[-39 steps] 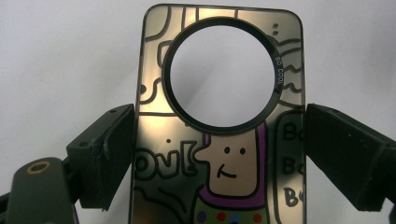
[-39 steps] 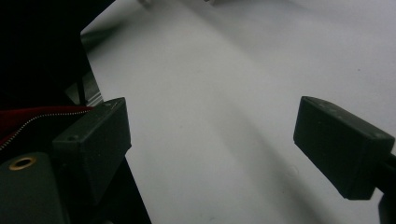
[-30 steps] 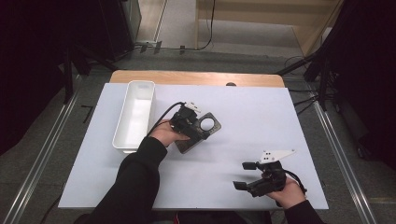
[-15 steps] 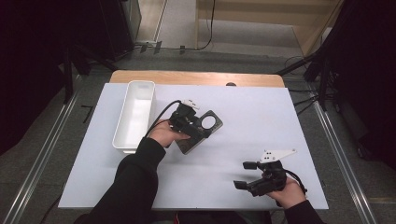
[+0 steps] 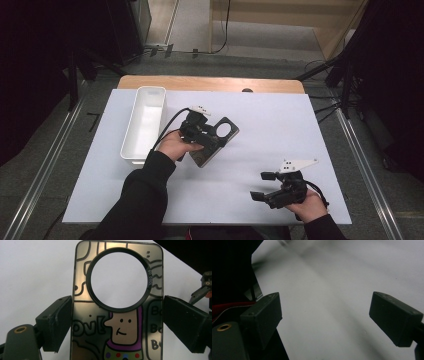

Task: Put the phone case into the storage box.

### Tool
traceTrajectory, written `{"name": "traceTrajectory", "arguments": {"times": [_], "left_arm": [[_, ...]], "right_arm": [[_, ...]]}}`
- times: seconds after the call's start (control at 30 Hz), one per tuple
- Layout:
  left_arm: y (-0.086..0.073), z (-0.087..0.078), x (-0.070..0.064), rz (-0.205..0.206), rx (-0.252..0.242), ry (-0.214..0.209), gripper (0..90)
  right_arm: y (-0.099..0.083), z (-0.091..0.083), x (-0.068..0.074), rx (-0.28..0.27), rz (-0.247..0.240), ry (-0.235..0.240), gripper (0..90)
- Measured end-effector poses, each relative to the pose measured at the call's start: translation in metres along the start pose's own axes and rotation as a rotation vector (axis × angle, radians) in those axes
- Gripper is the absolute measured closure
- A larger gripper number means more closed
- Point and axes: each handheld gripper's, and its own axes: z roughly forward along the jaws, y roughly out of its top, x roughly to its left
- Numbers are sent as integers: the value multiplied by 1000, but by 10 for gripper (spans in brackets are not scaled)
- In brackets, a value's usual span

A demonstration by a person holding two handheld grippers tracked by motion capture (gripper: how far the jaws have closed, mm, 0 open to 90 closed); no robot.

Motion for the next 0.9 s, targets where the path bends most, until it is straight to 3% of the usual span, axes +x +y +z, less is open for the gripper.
{"name": "traceTrajectory", "arguments": {"times": [0.57, 0.7, 0.9], "left_arm": [[-4, -8, -5, -53, -18, -47, 112], [-7, -10, -5, -79, -35, -47, 112], [-8, -12, -6, -80, -55, -45, 111]], "right_arm": [[15, 2, -1, -57, 63, -29, 100], [21, 3, 0, -75, 84, -31, 100], [27, 8, 0, -82, 107, -62, 100]]}}
